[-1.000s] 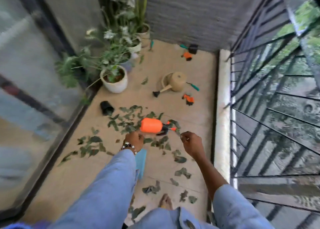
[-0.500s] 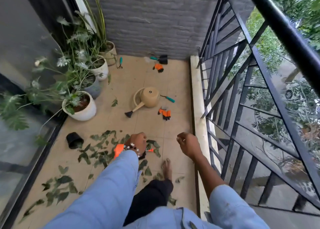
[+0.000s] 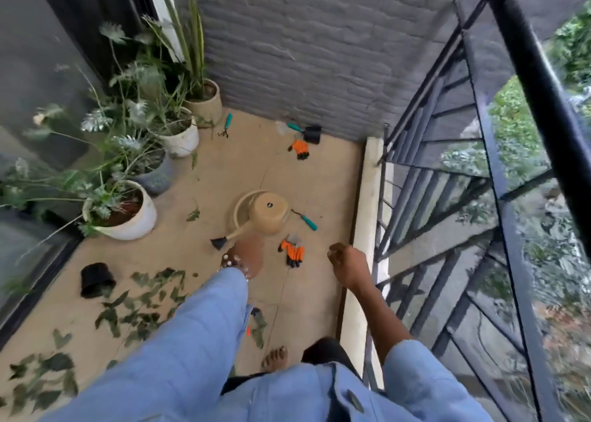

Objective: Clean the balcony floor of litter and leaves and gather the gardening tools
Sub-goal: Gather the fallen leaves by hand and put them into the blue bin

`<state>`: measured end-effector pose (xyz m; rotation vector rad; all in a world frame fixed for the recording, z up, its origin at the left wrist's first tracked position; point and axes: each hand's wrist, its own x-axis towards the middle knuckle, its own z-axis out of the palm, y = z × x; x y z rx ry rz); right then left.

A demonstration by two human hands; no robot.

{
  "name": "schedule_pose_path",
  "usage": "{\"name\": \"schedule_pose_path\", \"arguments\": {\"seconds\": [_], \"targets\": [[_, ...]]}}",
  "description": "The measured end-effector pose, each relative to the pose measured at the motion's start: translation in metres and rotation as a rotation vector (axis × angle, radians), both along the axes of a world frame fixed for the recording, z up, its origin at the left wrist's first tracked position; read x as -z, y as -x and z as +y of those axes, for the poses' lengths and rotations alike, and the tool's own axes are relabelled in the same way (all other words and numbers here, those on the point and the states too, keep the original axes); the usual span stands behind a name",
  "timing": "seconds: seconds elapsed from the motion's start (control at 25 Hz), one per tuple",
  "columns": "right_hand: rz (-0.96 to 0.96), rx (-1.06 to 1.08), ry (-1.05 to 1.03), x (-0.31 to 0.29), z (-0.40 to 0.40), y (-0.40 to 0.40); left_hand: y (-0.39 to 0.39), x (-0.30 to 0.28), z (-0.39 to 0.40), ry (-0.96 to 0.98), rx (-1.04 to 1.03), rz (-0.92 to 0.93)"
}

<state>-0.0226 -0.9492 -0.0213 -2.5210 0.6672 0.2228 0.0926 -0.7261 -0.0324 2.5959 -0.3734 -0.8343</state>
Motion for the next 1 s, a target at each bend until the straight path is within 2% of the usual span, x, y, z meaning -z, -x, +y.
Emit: {"name": "schedule_pose_path", "arguments": {"seconds": [0.2, 0.32, 0.44, 0.6, 0.68, 0.84, 1.0], "targets": [[0.012, -0.203, -0.072, 0.008, -0.025, -0.113, -0.051, 0.009, -0.012, -0.016, -0.218, 0.001], [0.06, -0.405, -0.069, 0.018, -0.037, -0.182, -0.082, 0.015, -0.01, -0.021, -0.39, -0.023], [0.091, -0.63, -0.079, 0.018, -0.044, -0.236, -0.087, 0.006, -0.011, -0.05, -0.621, 0.015], [0.172, -0.802, -0.132, 0.028, -0.036, -0.314, -0.071, -0.002, -0.02, -0.086, -0.903, 0.05], [0.201, -0.884, -0.128, 0.028, -0.02, -0.335, -0.057, -0.002, -0.021, -0.148, -0.965, 0.074], [0.131, -1.091, -0.204, 0.028, 0.028, -0.345, -0.029, -0.006, -0.006, -0.168, -1.207, 0.125], [0.22, -1.236, -0.263, 0.031, 0.09, -0.326, 0.006, -0.004, 0.015, -0.136, -1.388, 0.135]]}}
